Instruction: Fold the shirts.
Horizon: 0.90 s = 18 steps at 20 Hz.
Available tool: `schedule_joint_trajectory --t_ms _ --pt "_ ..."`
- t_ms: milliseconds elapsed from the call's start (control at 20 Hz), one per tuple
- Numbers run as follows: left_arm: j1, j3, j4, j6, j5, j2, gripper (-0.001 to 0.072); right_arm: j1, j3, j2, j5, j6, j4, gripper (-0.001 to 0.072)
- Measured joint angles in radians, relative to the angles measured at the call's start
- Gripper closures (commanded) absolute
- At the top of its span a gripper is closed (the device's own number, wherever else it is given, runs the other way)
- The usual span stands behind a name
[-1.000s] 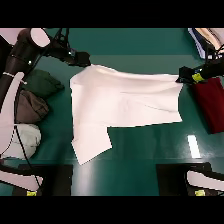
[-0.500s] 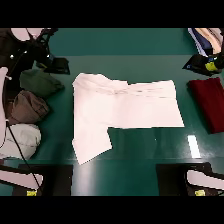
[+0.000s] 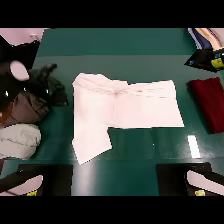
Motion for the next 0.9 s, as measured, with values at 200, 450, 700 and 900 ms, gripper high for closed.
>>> schedule_joint_trajectory --t_ms 200,450,700,900 --pt "0.0 -0.253 -0.097 0.009 0.117 0.058 0.0186 0.028 0.0 0.007 0.003 -0.002 0.0 0.0115" --pt "0.002 -0.395 -0.159 0.019 0.214 0.075 0.0334 0.039 0.0 0.009 0.008 -0.002 -0.001 0.0115" --pt "0.002 -0.429 -0.232 0.063 0.263 0.079 0.0462 0.04 0.0 0.009 0.011 -0.002 0.0 0.0115" --pt "0.001 -0.435 -0.261 0.085 0.28 0.079 0.0682 0.04 0.0 0.009 0.035 -0.002 -0.003 0.0115"
